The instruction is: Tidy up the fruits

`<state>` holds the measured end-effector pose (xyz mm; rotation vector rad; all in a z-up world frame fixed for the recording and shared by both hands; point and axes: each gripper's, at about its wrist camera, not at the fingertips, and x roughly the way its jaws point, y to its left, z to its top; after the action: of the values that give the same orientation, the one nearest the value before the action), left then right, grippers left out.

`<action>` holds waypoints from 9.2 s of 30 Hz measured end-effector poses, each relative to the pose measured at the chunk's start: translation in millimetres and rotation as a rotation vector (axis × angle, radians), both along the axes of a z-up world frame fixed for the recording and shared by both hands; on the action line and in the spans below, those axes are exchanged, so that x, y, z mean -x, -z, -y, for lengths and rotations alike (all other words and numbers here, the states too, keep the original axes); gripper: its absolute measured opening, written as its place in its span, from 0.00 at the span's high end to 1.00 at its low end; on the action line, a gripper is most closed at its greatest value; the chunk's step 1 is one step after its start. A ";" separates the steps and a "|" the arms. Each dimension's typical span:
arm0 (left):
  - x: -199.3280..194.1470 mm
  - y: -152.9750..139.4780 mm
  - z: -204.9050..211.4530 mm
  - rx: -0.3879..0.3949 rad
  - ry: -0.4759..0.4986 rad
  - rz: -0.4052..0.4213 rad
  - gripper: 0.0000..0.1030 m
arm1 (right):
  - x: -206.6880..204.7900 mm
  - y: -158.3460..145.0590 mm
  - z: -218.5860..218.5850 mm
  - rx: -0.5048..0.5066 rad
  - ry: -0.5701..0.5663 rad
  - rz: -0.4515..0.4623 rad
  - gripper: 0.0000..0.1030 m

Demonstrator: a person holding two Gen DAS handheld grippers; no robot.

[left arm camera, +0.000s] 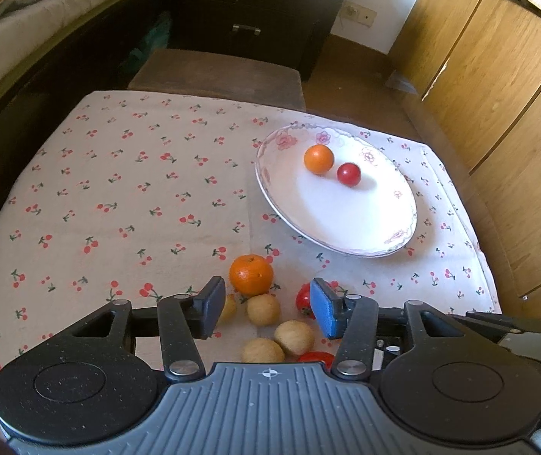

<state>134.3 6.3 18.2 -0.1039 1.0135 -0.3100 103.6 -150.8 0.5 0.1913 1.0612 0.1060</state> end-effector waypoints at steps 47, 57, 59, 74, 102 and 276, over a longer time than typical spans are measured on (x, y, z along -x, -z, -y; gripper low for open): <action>-10.7 32.0 -9.3 -0.094 -0.013 -0.081 0.67 | 24.2 -2.8 -23.5 -0.041 -0.102 -0.023 0.62; -14.5 36.8 -7.9 -0.080 -0.016 -0.102 0.66 | 11.8 18.6 -39.6 -0.023 -0.134 -0.054 0.62; -14.8 37.8 -7.7 -0.075 -0.019 -0.106 0.66 | 11.3 20.3 -38.7 -0.026 -0.132 -0.049 0.62; -12.7 33.8 -8.8 -0.062 -0.028 -0.093 0.67 | 23.1 5.5 -31.4 -0.043 -0.135 -0.015 0.65; -16.1 2.0 13.1 0.053 0.008 -0.017 0.67 | -5.0 -24.4 27.7 -0.100 0.049 0.081 0.64; -4.0 0.7 9.8 0.097 0.001 -0.021 0.58 | -4.3 -20.8 39.3 -0.075 0.081 0.083 0.70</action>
<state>138.3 -3.4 17.6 -0.1950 1.0194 -0.3595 107.8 -190.1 21.3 0.2954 0.9658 0.0801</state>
